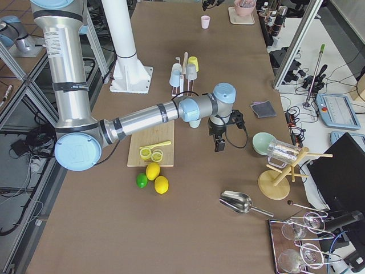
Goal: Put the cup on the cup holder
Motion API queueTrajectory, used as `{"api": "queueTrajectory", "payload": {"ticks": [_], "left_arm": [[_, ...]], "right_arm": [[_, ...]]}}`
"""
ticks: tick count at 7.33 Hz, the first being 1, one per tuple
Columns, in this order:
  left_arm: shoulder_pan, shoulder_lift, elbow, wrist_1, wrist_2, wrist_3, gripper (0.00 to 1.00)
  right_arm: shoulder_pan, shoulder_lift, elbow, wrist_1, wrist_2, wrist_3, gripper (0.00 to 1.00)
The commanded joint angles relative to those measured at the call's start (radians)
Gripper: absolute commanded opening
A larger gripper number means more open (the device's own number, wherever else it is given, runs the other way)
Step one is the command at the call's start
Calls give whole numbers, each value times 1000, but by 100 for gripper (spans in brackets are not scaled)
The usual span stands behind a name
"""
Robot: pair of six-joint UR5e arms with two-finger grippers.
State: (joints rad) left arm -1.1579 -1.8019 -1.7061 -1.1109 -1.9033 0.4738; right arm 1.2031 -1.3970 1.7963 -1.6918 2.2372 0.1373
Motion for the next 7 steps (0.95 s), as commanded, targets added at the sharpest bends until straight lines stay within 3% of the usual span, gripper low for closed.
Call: {"api": "queueTrajectory", "payload": {"ticks": [1,4,7], "left_arm": [[73,-14,26,10,116,66,97],[179,-56,57,25,300,227,97],[257,-73,101,33,358,229,97]], "right_arm": [[-87,59,0,-66,-42,-10,100],[-122,143,-22,-185,-71,-127,100],[-149,237,-47,-270,-82,-160,99]]}}
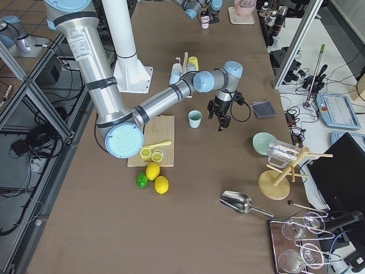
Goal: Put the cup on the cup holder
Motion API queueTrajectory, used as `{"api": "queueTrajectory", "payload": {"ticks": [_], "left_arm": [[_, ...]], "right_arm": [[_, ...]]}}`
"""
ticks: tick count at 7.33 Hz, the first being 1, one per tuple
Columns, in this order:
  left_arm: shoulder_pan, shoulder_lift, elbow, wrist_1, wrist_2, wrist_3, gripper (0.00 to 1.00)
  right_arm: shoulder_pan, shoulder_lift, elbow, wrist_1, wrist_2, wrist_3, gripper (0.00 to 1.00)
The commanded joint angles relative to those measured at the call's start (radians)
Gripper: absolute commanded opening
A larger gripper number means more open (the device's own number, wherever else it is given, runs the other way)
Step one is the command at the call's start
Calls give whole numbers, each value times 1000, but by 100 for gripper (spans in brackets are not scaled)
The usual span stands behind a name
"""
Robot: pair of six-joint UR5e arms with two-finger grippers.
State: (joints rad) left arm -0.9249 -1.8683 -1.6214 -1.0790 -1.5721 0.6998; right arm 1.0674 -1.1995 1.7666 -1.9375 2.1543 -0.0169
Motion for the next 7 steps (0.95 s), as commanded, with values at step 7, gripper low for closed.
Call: {"api": "queueTrajectory", "payload": {"ticks": [7], "left_arm": [[121,-43,189,-1,144,3,97]], "right_arm": [[-135,355,-342,-414,1,-29,99]]}}
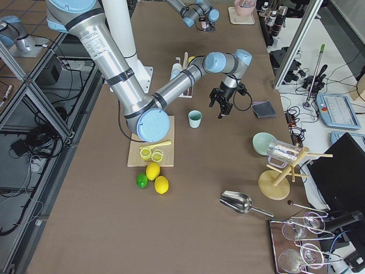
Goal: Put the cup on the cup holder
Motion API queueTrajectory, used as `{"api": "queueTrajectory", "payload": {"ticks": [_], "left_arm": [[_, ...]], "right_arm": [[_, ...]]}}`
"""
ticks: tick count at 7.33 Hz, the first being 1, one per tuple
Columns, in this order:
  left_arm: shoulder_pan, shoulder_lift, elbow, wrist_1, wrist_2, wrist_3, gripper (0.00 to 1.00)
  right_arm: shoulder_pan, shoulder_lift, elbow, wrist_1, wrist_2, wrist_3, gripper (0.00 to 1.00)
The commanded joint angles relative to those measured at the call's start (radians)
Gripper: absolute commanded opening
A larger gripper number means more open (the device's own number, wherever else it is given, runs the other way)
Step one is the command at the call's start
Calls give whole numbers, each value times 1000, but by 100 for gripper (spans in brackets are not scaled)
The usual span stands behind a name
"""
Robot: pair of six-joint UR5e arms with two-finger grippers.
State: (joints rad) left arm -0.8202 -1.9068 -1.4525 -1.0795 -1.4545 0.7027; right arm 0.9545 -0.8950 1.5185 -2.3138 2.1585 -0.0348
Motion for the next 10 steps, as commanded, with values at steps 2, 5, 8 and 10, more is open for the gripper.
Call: {"api": "queueTrajectory", "payload": {"ticks": [2,5,8,10], "left_arm": [[36,5,20,0,28,-2,97],[39,20,27,-7,26,-8,97],[29,18,43,-17,67,-3,97],[29,25,86,-74,69,-5,97]], "right_arm": [[-34,183,-321,-47,-3,-62,100],[-60,231,-466,-50,6,-98,100],[-98,254,-494,-113,-8,-142,100],[-109,254,-503,-124,-60,-246,100]]}}
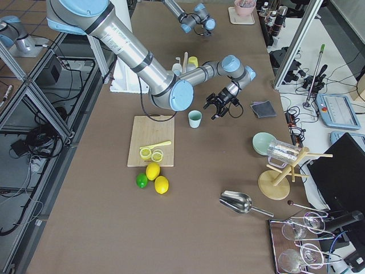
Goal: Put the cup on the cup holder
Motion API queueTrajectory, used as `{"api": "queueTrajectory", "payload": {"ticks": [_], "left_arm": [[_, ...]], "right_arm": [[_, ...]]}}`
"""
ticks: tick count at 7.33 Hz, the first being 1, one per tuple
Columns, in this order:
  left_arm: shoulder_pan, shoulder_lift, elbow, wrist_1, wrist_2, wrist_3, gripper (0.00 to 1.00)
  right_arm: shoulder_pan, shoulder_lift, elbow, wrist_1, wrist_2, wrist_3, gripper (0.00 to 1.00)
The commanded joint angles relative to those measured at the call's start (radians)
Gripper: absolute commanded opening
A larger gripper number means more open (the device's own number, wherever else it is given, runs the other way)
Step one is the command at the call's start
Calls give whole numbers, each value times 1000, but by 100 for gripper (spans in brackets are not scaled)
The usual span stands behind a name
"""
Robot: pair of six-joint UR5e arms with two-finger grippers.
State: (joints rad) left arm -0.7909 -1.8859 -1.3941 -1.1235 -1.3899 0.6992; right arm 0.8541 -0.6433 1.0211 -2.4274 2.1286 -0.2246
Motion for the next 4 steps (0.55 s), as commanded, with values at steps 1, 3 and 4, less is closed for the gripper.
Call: {"api": "queueTrajectory", "payload": {"ticks": [1,3,4], "left_arm": [[1,17,32,-56,5,-1,97],[-1,31,29,-71,3,-1,97],[-1,42,26,-85,3,0,97]], "right_arm": [[-18,2,-6,-10,-51,-76,100],[-32,1,-15,-9,-56,-130,100],[-32,2,-30,-7,-41,-130,100]]}}
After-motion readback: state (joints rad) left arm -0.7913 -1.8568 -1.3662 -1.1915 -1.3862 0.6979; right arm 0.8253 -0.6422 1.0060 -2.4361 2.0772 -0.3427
